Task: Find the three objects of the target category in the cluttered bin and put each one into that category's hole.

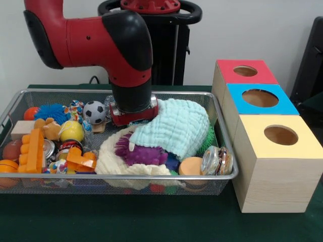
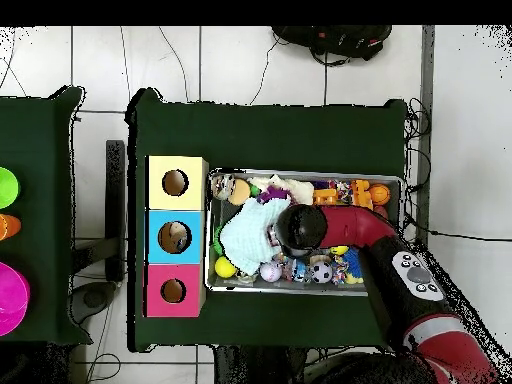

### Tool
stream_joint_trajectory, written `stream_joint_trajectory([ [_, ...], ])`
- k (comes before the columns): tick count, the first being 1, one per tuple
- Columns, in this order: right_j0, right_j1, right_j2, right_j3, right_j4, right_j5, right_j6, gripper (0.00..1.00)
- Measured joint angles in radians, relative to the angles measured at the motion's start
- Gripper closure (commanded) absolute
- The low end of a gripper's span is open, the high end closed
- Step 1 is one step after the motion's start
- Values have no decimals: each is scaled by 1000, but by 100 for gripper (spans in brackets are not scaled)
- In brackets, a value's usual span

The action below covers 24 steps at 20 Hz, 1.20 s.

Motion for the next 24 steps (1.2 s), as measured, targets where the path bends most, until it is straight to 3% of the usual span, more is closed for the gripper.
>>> stream_joint_trajectory([
  [7,0,-39,43,-2,0,97,-7,0],
  [17,1,-280,103,17,32,358,-7,0],
  [24,-6,-324,125,16,33,386,-7,0],
])
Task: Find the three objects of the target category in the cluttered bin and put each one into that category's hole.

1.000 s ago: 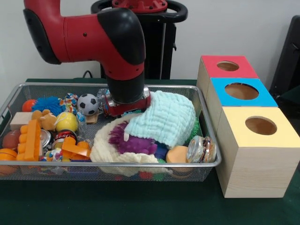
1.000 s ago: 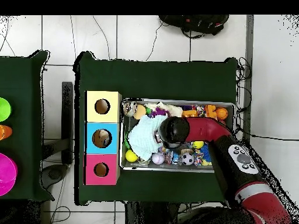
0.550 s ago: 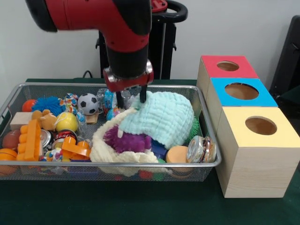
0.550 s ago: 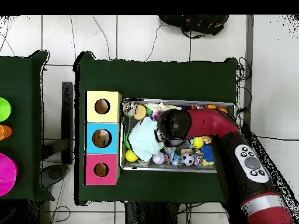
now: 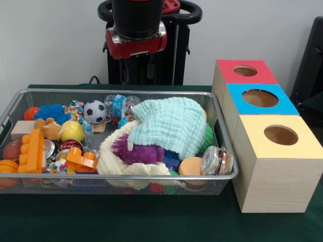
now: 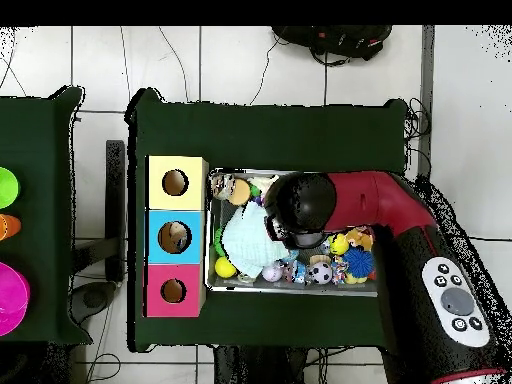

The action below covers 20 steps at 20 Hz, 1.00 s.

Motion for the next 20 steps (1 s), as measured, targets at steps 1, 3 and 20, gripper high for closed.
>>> stream_joint_trajectory([
  [1,-4,3,2,0,0,0,0,0],
  [3,-12,10,5,0,-3,0,0,0],
  [20,-99,182,16,-43,-95,-37,0,0],
])
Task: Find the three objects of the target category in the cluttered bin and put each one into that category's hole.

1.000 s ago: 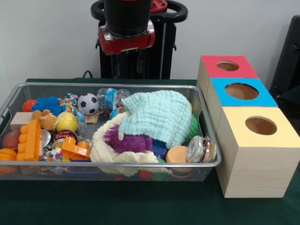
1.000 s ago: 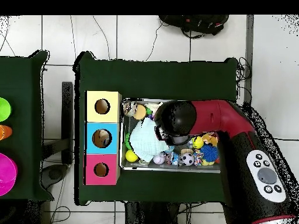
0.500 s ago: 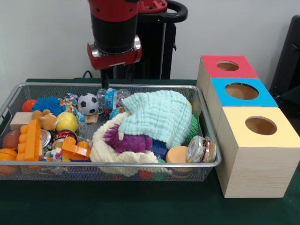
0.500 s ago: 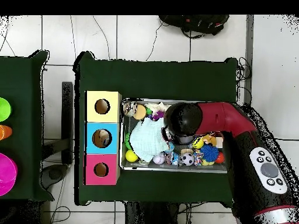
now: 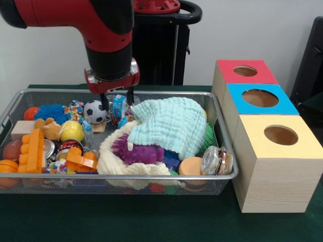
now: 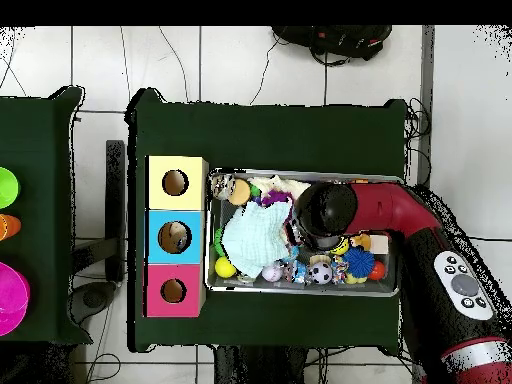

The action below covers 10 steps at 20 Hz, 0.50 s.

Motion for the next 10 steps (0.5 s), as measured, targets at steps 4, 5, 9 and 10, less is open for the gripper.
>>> stream_joint_trajectory([
  [4,-25,15,7,-5,-2,0,0,0],
  [5,-30,17,10,-6,-2,0,0,0],
  [9,-44,13,22,-7,-3,0,0,0],
  [10,-44,11,25,-9,-3,0,0,0],
])
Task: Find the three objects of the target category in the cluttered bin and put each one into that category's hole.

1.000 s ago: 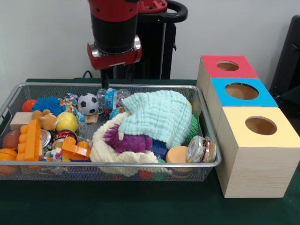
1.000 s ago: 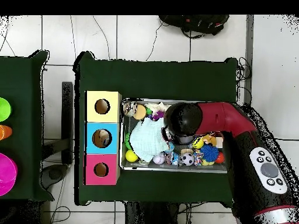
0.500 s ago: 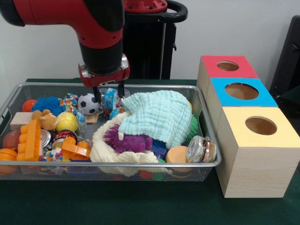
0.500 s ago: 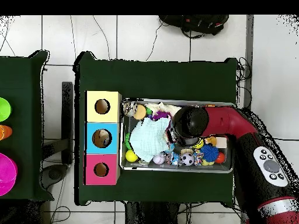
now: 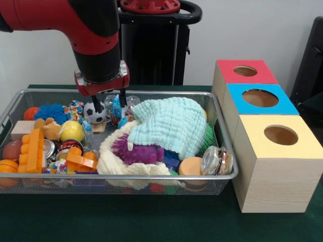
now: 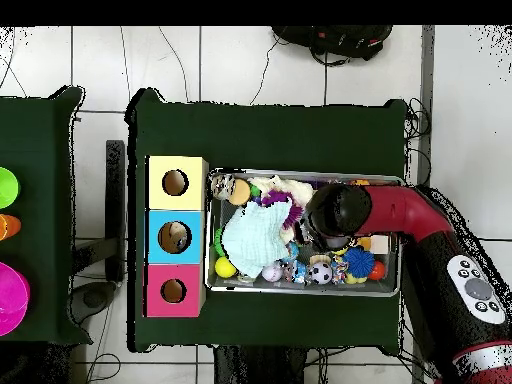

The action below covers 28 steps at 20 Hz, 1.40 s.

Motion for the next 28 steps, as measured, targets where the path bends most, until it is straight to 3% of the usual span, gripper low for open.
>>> stream_joint_trajectory([
  [13,14,5,7,-95,-5,12,0,0],
  [21,71,42,7,-234,-9,72,0,0],
  [28,85,70,7,-284,-12,75,0,0],
])
